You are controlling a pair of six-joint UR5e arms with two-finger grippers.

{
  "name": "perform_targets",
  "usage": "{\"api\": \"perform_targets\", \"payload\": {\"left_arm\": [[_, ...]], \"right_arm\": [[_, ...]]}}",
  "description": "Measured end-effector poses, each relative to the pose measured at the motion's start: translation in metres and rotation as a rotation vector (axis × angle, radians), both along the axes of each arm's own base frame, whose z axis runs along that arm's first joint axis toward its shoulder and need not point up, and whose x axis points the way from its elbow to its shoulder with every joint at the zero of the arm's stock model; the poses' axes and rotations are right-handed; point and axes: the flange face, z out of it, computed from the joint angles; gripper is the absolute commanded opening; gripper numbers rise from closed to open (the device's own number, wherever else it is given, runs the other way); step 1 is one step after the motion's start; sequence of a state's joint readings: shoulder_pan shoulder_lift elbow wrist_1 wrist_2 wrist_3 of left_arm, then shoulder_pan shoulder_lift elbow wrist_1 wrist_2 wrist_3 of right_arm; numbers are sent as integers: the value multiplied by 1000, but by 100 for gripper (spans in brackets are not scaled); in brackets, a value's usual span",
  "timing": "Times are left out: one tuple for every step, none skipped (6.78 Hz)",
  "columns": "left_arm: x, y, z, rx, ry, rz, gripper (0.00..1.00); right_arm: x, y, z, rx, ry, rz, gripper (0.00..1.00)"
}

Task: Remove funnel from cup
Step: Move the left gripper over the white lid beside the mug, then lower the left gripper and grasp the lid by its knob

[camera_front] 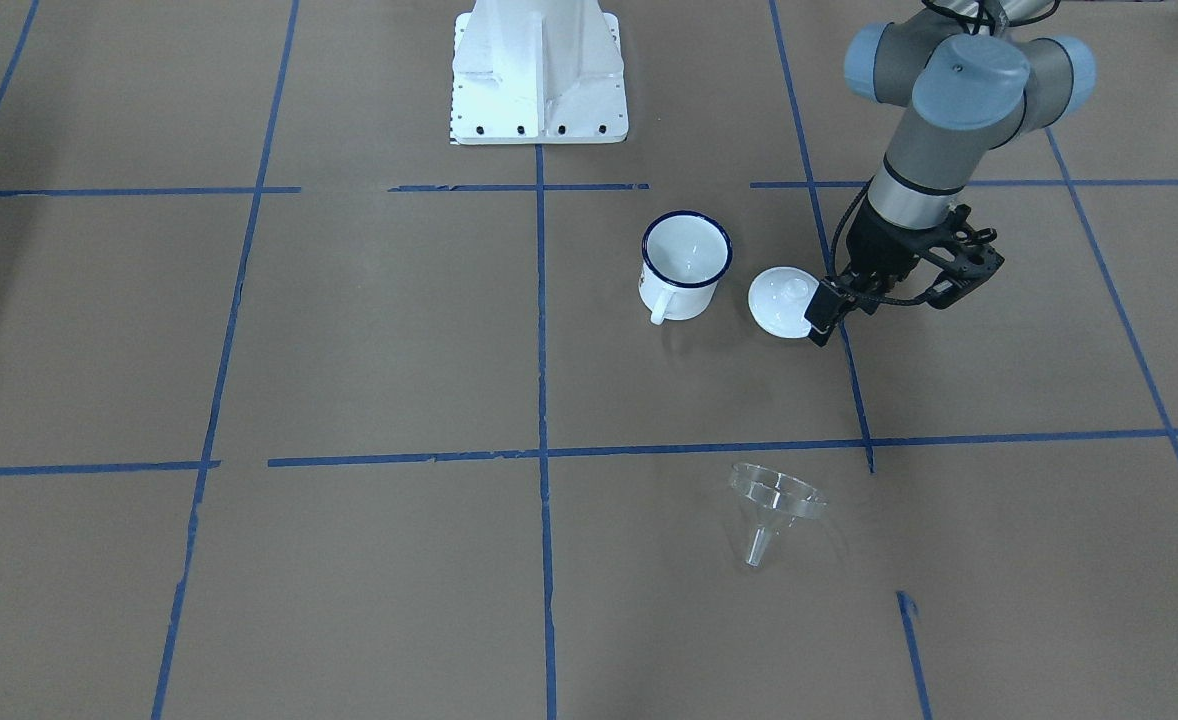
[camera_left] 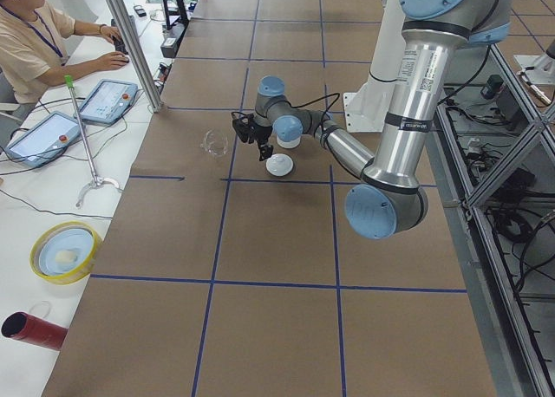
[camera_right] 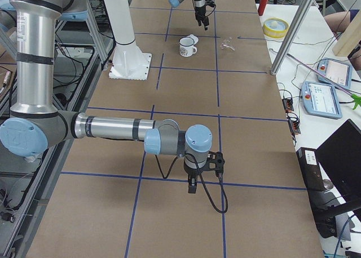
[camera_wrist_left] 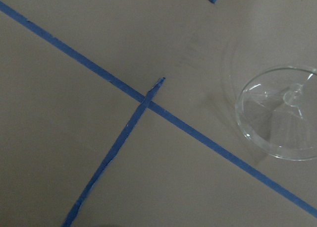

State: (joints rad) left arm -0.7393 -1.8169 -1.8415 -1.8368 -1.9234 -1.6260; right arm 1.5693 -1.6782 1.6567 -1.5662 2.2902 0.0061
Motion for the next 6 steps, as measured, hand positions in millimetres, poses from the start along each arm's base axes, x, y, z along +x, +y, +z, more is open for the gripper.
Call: {"api": "perform_targets", "payload": {"left_arm": [[15,6,7,-33,3,49,91],[29,15,6,-51,8,88,91],[43,27,5,-61,9,121,86],[55,39,6,-70,8,146,74],[62,47,6,-73,6,163,68],[64,50,6,-78,1,168,68]], "right_arm": [[0,0,0,0,0,0,100],[0,0,0,0,0,0,100],[0,0,0,0,0,0,100],[0,0,0,0,0,0,100],[0,0,0,0,0,0,100],[0,0,0,0,0,0,100]]}}
